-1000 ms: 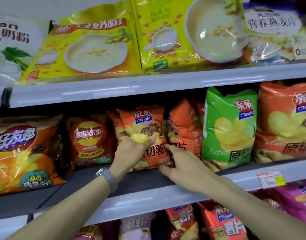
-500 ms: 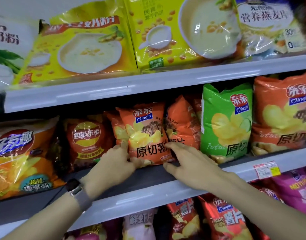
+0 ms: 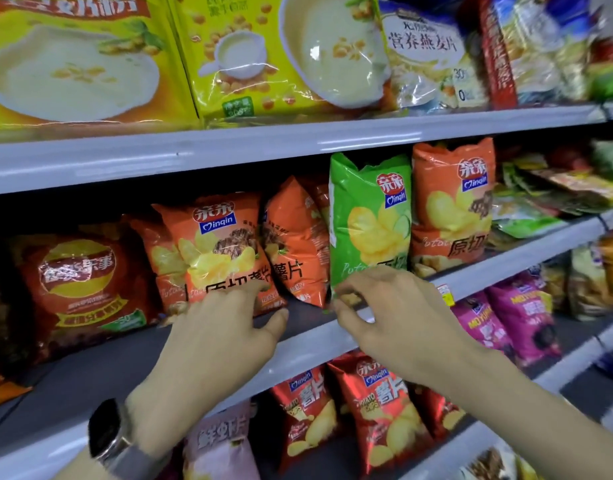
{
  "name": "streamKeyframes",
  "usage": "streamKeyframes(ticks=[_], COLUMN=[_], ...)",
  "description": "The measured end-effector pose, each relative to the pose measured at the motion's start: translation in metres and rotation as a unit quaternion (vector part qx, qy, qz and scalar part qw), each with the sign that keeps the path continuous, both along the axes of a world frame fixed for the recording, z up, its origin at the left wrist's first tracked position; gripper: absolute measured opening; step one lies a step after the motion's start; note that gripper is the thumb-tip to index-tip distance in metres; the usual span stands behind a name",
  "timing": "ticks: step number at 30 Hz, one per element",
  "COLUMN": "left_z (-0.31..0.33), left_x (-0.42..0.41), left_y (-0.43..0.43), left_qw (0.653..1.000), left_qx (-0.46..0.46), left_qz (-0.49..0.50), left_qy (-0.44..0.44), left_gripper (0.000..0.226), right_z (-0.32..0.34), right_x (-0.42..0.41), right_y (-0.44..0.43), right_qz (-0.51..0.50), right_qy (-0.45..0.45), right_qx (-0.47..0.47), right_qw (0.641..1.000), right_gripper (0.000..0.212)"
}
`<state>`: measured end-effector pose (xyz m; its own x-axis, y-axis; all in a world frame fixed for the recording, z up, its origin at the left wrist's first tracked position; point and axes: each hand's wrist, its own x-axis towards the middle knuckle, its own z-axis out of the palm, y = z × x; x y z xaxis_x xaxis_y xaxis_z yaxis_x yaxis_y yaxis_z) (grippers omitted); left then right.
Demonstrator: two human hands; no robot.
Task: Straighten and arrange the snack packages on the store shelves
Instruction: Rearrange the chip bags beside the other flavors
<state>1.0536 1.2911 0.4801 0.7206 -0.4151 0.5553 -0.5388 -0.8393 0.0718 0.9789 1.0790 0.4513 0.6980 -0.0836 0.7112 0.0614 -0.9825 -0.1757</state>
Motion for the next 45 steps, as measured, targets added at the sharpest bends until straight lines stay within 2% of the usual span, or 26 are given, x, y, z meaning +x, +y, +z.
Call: streamKeyframes(ticks=[4, 10, 13, 16, 18, 21, 24, 26, 29, 32, 34, 36, 38, 40, 42, 44, 45], left_z=[-0.002, -0.001, 0.004, 0.007, 0.006, 0.003, 0.004, 0.007, 0.011, 0.014, 0.018, 0.022, 0.025, 0.030, 0.033, 0.033, 0.031], left_x=[-0.002, 0.009, 0.012, 0.012, 0.013, 0.010, 0.010, 0.010, 0.009, 0.004, 0.000, -0.005, -0.011, -0.017, -0.026, -0.032, -0.032], left_y=[-0.039, -0.094, -0.120, -0.144, -0.158, -0.177, -0.187, -0.190, -0.187, -0.179, -0.170, -0.157, -0.143, -0.131, -0.122, -0.112, -0.107], left_qw=[0.998, 0.991, 0.978, 0.959, 0.942, 0.912, 0.883, 0.862, 0.833, 0.830, 0.833, 0.837, 0.827, 0.818, 0.818, 0.826, 0.829], left_qx=[-0.026, -0.104, -0.175, -0.243, -0.289, -0.352, -0.408, -0.448, -0.495, -0.504, -0.504, -0.497, -0.504, -0.508, -0.505, -0.504, -0.504], left_qz=[-0.057, -0.086, -0.103, -0.123, -0.132, -0.152, -0.164, -0.169, -0.167, -0.157, -0.148, -0.139, -0.140, -0.142, -0.138, -0.116, -0.108], left_qy=[0.003, 0.015, 0.043, 0.083, 0.104, 0.146, 0.165, 0.167, 0.182, 0.179, 0.177, 0.182, 0.206, 0.230, 0.239, 0.225, 0.215], left_gripper=[0.064, 0.076, 0.091, 0.108, 0.113, 0.104, 0.082, 0.072, 0.071, 0.069, 0.070, 0.075, 0.088, 0.109, 0.117, 0.106, 0.090], right_z=[0.000, -0.007, -0.008, -0.008, -0.008, -0.006, 0.001, 0.008, 0.017, 0.019, 0.017, 0.015, 0.014, 0.013, 0.014, 0.018, 0.019], right_x=[-0.021, -0.031, -0.024, -0.015, -0.003, 0.022, 0.041, 0.050, 0.059, 0.064, 0.068, 0.072, 0.074, 0.075, 0.078, 0.080, 0.082], right_y=[-0.043, -0.111, -0.151, -0.191, -0.219, -0.262, -0.291, -0.301, -0.308, -0.305, -0.299, -0.290, -0.280, -0.270, -0.258, -0.241, -0.232], right_qz=[-0.042, -0.053, -0.018, 0.031, 0.048, 0.100, 0.183, 0.225, 0.251, 0.262, 0.284, 0.304, 0.314, 0.308, 0.294, 0.296, 0.299], right_qy=[-0.031, -0.120, -0.150, -0.194, -0.185, -0.116, -0.025, 0.021, 0.048, 0.024, -0.009, -0.041, -0.049, -0.045, -0.036, -0.021, -0.013], right_qx=[0.042, 0.116, 0.178, 0.276, 0.319, 0.367, 0.402, 0.389, 0.358, 0.353, 0.374, 0.396, 0.406, 0.394, 0.385, 0.389, 0.389], right_qw=[0.998, 0.985, 0.972, 0.941, 0.928, 0.917, 0.897, 0.893, 0.898, 0.898, 0.883, 0.865, 0.856, 0.865, 0.874, 0.872, 0.871], right_gripper=[0.031, 0.018, 0.043, 0.063, 0.078, 0.114, 0.134, 0.129, 0.117, 0.108, 0.099, 0.093, 0.091, 0.096, 0.096, 0.090, 0.090])
